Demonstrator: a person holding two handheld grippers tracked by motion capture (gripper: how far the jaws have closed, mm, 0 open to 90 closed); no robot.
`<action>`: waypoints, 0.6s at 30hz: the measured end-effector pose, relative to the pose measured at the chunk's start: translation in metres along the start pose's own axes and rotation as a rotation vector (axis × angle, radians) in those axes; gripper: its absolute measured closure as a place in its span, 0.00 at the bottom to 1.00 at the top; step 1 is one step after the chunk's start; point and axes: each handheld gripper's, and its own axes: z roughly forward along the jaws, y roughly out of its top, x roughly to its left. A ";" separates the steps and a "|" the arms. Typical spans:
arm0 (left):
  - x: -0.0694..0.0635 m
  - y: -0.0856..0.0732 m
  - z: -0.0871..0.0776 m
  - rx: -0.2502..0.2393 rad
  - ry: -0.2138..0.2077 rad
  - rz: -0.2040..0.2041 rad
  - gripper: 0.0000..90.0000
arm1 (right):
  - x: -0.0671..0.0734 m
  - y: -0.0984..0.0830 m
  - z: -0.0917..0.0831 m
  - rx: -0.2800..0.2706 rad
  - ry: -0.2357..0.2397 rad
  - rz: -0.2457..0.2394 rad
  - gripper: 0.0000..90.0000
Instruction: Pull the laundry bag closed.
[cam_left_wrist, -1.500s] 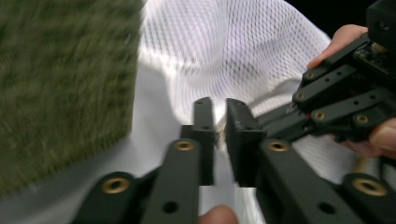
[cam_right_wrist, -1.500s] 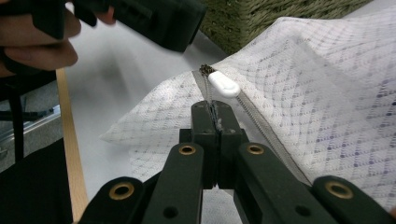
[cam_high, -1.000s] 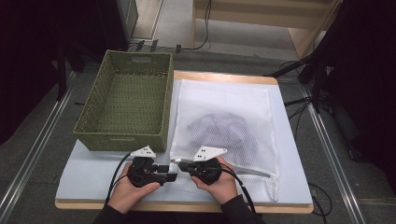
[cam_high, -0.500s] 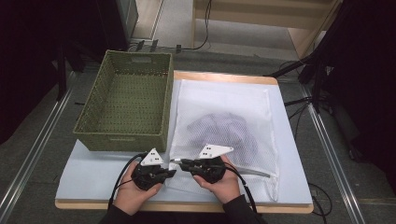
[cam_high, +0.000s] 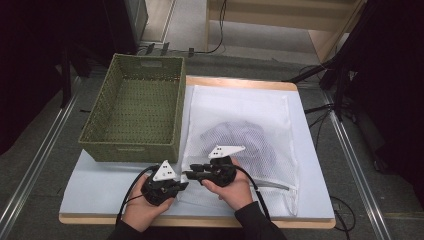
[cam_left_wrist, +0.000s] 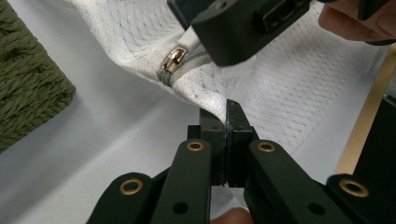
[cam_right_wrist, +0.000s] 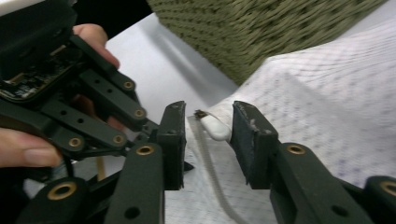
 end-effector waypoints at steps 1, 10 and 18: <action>0.000 0.000 0.000 0.002 0.002 0.002 1.00 | 0.000 0.000 0.001 0.004 0.009 0.003 0.77; -0.002 0.000 0.000 0.002 0.025 0.014 1.00 | 0.004 0.001 0.003 0.007 0.009 0.006 0.91; -0.003 0.000 0.000 0.003 0.041 0.026 1.00 | 0.002 0.000 0.008 0.022 0.018 0.043 0.90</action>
